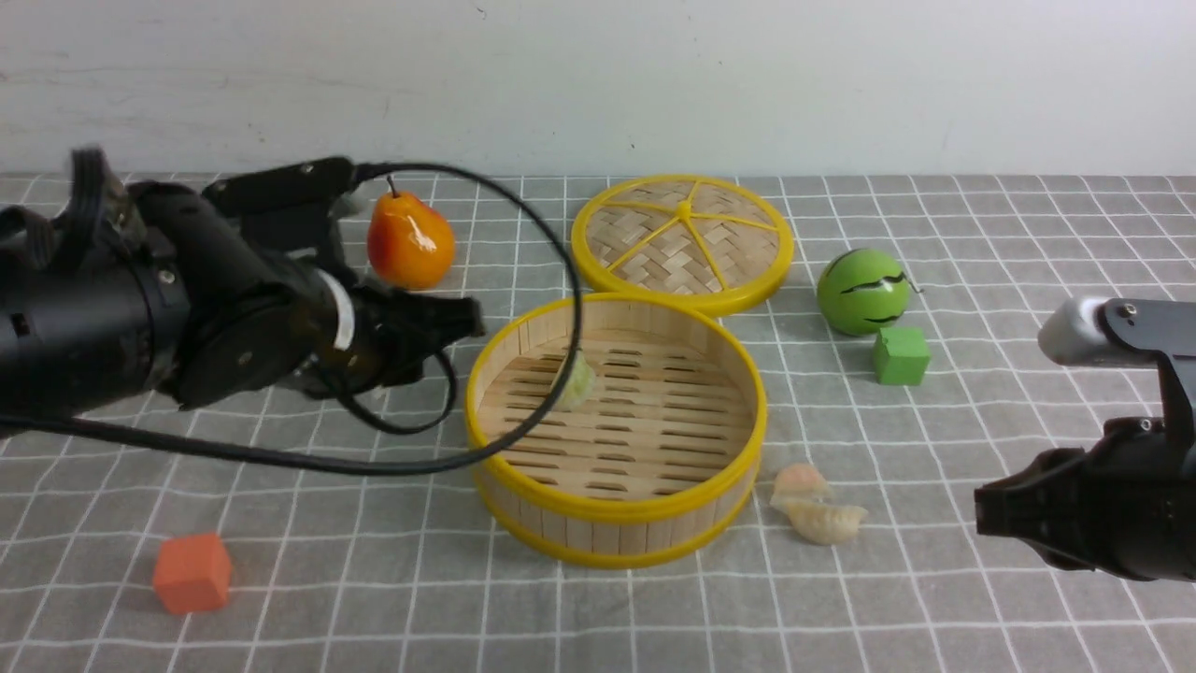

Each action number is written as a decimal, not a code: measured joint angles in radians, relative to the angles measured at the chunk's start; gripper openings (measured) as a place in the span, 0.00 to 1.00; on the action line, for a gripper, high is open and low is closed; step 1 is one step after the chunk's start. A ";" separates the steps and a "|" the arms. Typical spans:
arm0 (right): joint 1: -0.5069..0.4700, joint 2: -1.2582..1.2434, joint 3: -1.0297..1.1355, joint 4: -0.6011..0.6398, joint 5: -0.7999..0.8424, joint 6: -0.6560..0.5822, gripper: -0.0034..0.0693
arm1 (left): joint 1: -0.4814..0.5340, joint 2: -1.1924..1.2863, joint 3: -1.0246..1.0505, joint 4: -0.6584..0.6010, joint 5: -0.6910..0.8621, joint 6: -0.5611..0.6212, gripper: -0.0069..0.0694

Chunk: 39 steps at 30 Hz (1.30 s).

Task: Put the dumplings into the steamer on the table with the grey tablecloth.
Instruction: 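Place the dumpling into the bamboo steamer basket with the left gripper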

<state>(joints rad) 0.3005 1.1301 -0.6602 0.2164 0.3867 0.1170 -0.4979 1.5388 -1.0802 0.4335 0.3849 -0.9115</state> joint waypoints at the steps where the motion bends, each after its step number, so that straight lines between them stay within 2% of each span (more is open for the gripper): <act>1: 0.000 0.000 0.000 0.000 0.000 0.000 0.18 | -0.016 0.004 -0.008 -0.024 -0.018 0.033 0.33; 4: 0.000 0.000 0.000 0.000 0.001 0.000 0.18 | -0.053 0.071 -0.019 -0.066 -0.093 0.112 0.33; 7: 0.000 0.000 0.000 0.006 0.012 0.000 0.18 | -0.056 0.169 -0.033 -0.074 -0.128 0.130 0.33; 12: 0.000 0.000 0.000 0.015 0.026 0.000 0.18 | -0.056 0.278 -0.089 -0.098 -0.085 0.135 0.33; 20: 0.000 0.000 0.000 0.019 0.031 -0.023 0.19 | -0.056 0.300 -0.130 -0.170 -0.041 0.152 0.57; 25: 0.000 0.000 0.000 0.019 0.017 -0.026 0.19 | -0.056 0.300 -0.136 -0.229 -0.012 0.153 0.65; 29: 0.000 0.000 -0.003 0.019 0.017 -0.045 0.20 | -0.056 0.283 -0.145 -0.244 0.016 0.153 0.65; 33: 0.000 0.002 -0.034 0.023 0.066 -0.131 0.20 | -0.056 0.212 -0.188 -0.264 0.077 0.172 0.62; 39: 0.000 0.095 -0.131 0.128 0.105 -0.304 0.26 | -0.056 0.005 -0.318 -0.291 0.158 0.327 0.53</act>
<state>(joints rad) 0.3005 1.2248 -0.7912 0.3448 0.4912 -0.1869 -0.5544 1.5439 -1.3982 0.1427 0.5426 -0.5847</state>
